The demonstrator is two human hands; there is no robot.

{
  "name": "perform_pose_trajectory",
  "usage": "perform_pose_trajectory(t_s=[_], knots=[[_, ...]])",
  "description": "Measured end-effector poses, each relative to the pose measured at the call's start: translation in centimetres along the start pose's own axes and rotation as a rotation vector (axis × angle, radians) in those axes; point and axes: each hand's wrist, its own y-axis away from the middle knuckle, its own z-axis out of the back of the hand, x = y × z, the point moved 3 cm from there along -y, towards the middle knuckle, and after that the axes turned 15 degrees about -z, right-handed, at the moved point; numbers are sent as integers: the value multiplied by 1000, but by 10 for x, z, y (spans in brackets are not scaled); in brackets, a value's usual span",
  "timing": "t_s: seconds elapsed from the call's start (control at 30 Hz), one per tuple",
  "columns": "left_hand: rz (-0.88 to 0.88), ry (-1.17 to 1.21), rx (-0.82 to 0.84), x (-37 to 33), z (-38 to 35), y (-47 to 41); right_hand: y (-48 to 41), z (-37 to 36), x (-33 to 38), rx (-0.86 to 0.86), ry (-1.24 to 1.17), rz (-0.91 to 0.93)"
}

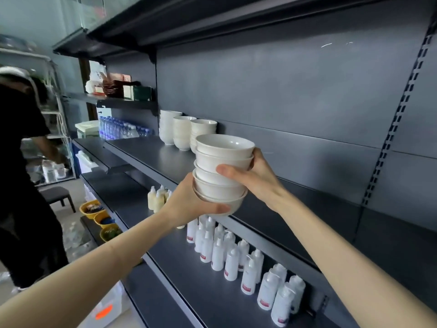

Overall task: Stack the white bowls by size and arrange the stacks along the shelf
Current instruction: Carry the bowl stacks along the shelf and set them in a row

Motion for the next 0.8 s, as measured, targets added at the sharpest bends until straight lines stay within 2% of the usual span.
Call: perform_pose_trajectory(t_s=[0.3, 0.47, 0.8], knots=[[-59, 123, 121, 115, 55, -95, -125, -39, -17, -204, 49, -72], [-96, 235, 267, 174, 78, -149, -179, -59, -27, -354, 44, -139], [-135, 397, 461, 269, 77, -230, -262, -63, -52, -566, 87, -257]])
